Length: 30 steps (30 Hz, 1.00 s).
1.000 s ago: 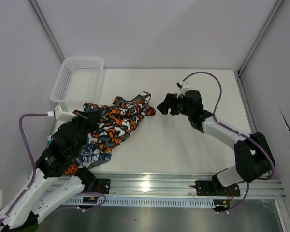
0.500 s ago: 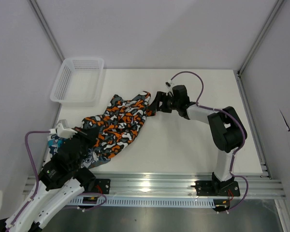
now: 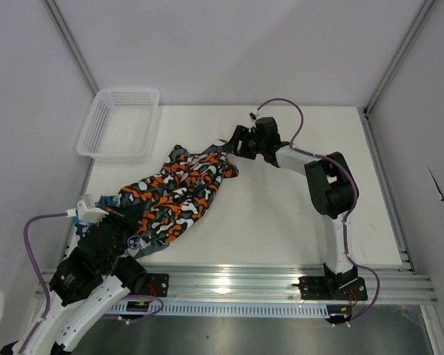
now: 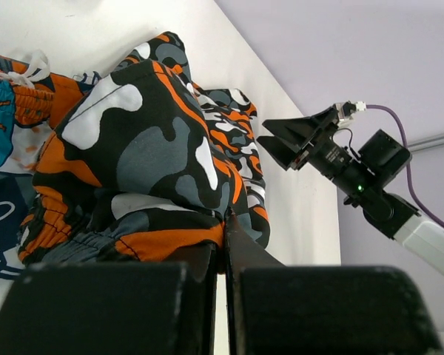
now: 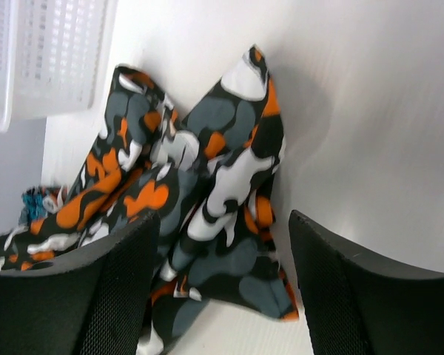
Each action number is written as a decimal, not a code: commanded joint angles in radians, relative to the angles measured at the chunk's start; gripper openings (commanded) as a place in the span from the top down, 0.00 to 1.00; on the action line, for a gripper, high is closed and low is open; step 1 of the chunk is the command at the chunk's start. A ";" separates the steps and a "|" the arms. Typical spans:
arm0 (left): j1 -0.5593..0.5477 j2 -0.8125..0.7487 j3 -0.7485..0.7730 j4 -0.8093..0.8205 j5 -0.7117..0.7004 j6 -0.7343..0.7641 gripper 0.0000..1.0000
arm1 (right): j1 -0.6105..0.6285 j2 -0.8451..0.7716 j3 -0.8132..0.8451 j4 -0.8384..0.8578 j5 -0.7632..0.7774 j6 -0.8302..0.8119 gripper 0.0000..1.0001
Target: Fold and stack the shorts
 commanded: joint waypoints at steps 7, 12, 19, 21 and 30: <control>-0.001 0.002 0.027 -0.041 -0.033 0.000 1.00 | 0.038 0.149 0.281 -0.224 0.092 0.037 0.37; -0.001 0.003 0.025 -0.038 -0.045 0.001 1.00 | 0.049 0.211 0.404 -0.371 0.094 0.020 0.51; -0.001 0.003 0.021 -0.044 -0.043 -0.002 1.00 | 0.066 0.283 0.597 -0.553 0.117 -0.017 0.99; -0.001 0.005 0.021 -0.044 -0.046 0.001 1.00 | 0.053 0.214 0.510 -0.493 0.100 0.005 1.00; -0.001 0.083 0.079 0.000 -0.051 0.027 1.00 | -0.057 -0.096 0.280 -0.635 0.157 -0.082 1.00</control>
